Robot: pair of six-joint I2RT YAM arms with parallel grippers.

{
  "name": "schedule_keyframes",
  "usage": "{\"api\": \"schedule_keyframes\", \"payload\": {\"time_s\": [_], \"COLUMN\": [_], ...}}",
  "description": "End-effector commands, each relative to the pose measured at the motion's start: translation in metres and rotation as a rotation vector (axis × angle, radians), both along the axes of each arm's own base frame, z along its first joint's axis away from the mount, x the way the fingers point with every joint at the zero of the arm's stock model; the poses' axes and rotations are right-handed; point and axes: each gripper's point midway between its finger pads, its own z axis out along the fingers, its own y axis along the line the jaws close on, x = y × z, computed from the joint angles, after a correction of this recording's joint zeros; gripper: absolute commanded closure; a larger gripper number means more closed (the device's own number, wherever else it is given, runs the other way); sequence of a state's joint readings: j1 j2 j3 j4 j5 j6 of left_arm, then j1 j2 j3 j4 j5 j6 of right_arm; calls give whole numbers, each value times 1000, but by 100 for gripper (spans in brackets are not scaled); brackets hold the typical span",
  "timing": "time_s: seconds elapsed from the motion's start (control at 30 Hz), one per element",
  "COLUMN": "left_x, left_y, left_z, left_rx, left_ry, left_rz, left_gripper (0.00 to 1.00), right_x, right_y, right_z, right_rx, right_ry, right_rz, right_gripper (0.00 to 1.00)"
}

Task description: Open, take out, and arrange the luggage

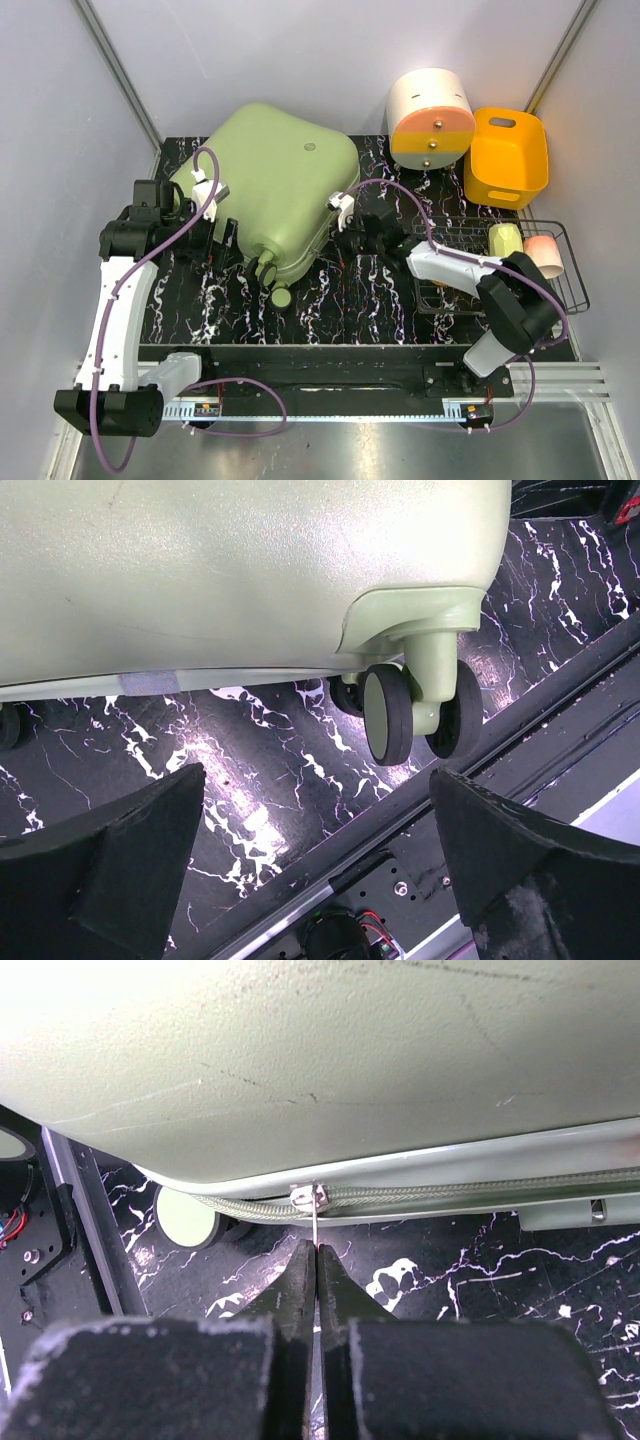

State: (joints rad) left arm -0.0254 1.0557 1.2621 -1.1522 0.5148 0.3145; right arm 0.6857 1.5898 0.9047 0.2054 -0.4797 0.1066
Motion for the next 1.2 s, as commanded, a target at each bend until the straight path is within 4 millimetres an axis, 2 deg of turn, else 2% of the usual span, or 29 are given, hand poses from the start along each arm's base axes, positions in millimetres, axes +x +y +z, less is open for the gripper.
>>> {"api": "schedule_keyframes", "payload": {"time_s": [0.0,0.13,0.37,0.57,0.87,0.97,1.0,1.07,1.1,1.17], "left_x": [9,-3,-13,-8,-4,3,2,-5,-8,-19], "left_y": [0,-13,-34,-52,-74,-69,-64,-57,-52,-45], "left_z": [8,6,-12,-22,-43,-53,-57,-65,-70,-74], "left_rx": [4,-52,-93,-76,49,105,136,173,197,221], "left_ry": [-54,-28,30,63,61,77,92,126,132,147], "left_rz": [-11,-65,-106,-148,-230,-208,-205,-212,-223,-234], "left_gripper": [1,1,1,1,2,14,23,30,37,45], "right_x": [12,15,27,34,39,45,47,50,49,53], "right_y": [11,10,-9,-24,-23,-29,-31,-37,-41,-48], "right_z": [7,7,3,3,2,3,3,4,1,2], "right_rx": [31,17,-58,-109,-139,-168,-177,-204,-225,-254], "right_ry": [-62,-83,-143,-181,-228,-260,-268,-293,-285,-293], "right_rz": [-12,-23,-123,-187,-194,-221,-230,-246,-250,-286], "right_gripper": [100,100,100,100,100,100,100,100,100,100]}}
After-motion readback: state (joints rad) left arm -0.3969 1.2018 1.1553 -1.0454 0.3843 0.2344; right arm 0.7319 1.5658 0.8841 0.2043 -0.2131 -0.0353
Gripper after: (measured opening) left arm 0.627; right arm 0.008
